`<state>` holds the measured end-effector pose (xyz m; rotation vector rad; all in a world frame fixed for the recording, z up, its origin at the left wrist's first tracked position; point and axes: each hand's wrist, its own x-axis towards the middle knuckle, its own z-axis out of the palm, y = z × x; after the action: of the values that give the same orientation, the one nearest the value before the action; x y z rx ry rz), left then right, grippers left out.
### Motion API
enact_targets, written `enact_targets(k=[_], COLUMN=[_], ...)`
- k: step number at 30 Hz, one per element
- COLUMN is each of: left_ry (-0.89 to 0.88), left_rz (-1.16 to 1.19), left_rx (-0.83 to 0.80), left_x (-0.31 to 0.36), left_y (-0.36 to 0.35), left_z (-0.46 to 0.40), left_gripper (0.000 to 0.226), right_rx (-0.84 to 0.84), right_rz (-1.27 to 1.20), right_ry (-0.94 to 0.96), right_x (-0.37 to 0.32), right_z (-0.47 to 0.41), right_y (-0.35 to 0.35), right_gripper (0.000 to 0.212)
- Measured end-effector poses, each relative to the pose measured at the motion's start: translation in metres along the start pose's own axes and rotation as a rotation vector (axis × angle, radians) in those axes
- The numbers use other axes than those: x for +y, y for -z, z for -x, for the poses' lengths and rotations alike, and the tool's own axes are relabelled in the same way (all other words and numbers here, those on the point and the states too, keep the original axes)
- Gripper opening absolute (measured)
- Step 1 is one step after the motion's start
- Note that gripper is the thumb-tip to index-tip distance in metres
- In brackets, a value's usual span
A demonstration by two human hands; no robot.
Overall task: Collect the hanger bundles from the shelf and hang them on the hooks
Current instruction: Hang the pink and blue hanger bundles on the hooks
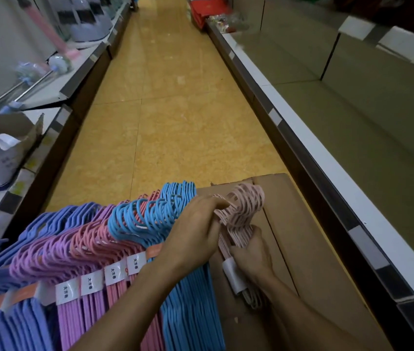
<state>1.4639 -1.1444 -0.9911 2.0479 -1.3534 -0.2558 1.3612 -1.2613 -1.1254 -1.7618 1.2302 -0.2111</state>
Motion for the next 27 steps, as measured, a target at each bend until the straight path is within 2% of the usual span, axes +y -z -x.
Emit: enact_targets(k=[4,8,10,13,16,18,21,24,27], left_ry=[0.145,0.336,0.481,0.716,0.778,0.777,0.821,0.885,0.954], left_rz=[0.212,0.398,0.498,0.791,0.998,1.144,1.348,1.474,1.501], left_rx=[0.032,0.092,0.123,0.178,0.187,0.205,0.313,0.456,0.542], left_x=[0.006,0.014,0.019,0.027,0.03,0.032,0.037,0.044,0.054], left_y=[-0.003,-0.003,-0.004,-0.003,-0.006,-0.006,-0.003,0.006,0.026], left_z=[-0.006,-0.014,-0.019,-0.028,-0.034,-0.038,-0.044,-0.04,-0.036], left_gripper=[0.031,0.034,0.045,0.074,0.084,0.071,0.045,0.024,0.009], right_rx=[-0.054,-0.056,-0.077,-0.153,-0.308,-0.394,-0.454,-0.394,-0.312], right_rz=[-0.153,-0.193,-0.255,-0.384,-0.58,-0.686,-0.607,-0.444,-0.306], right_ry=[0.103,0.239,0.281,0.289,0.256,0.244,0.285,0.363,0.4], right_x=[-0.013,-0.031,-0.041,-0.05,-0.05,-0.052,-0.059,-0.075,-0.102], right_z=[-0.001,0.003,0.012,0.02,0.023,0.025,0.031,0.041,0.054], right_y=[0.044,0.088,0.106,0.125,0.13,0.13,0.129,0.128,0.131], right_gripper=[0.049,0.052,0.049,0.049,0.052,0.052,0.046,0.03,0.018])
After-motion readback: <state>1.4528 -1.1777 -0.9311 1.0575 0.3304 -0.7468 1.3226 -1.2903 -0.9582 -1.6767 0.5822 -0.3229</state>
